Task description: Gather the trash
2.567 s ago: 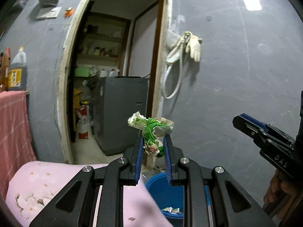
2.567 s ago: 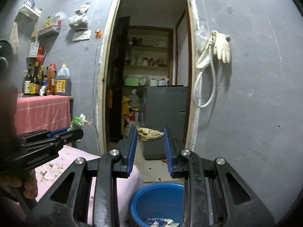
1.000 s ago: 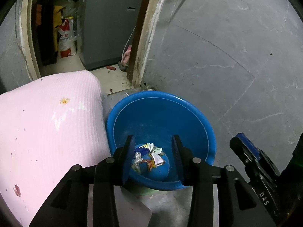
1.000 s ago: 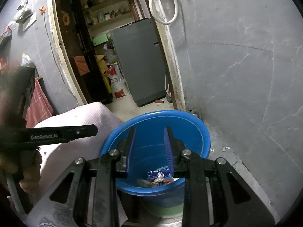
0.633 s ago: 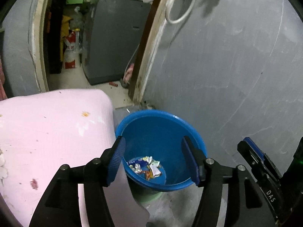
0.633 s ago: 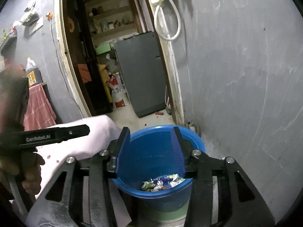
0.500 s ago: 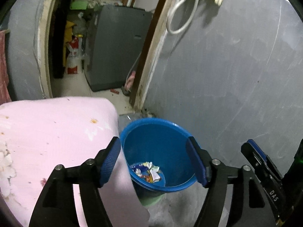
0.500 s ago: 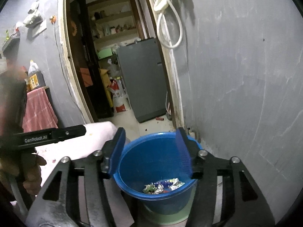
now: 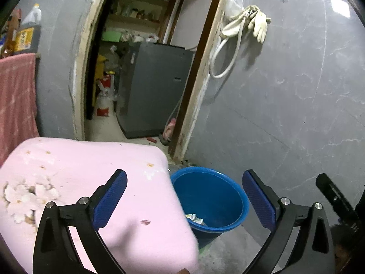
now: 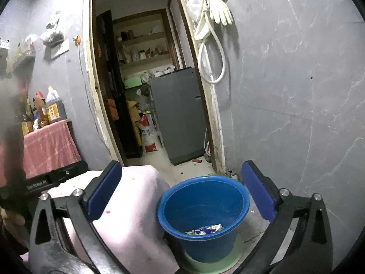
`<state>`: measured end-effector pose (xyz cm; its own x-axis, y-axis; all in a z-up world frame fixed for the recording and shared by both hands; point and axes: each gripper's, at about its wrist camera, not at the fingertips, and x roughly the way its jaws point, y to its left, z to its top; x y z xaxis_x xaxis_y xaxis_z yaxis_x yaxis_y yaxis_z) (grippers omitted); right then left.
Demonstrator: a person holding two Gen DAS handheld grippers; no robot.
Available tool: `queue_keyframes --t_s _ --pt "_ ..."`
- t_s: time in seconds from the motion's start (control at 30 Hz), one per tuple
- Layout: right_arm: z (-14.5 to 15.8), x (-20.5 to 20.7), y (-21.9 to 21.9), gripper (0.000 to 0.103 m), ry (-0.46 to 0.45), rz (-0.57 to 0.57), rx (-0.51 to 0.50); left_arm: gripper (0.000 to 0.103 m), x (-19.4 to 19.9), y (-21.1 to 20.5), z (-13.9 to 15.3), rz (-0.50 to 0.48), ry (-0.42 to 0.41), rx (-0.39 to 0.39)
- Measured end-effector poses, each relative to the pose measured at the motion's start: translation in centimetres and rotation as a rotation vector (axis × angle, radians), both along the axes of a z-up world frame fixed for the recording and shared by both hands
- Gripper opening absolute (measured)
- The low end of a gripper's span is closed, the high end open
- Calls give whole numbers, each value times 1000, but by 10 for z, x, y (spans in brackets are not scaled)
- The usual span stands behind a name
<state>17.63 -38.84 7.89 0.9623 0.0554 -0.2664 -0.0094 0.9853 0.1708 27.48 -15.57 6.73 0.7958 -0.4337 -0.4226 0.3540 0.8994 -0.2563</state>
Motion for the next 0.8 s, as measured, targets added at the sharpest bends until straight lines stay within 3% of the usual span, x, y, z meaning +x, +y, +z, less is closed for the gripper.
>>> queue_keyframes --t_s 0.43,0.8 --pt "7 -60 40 103 -25 20 -14 101 -77 42 0 57 -116 -1" --pt "1 -105 74 103 -45 3 -71 101 -140 65 -12 108 -183 69"
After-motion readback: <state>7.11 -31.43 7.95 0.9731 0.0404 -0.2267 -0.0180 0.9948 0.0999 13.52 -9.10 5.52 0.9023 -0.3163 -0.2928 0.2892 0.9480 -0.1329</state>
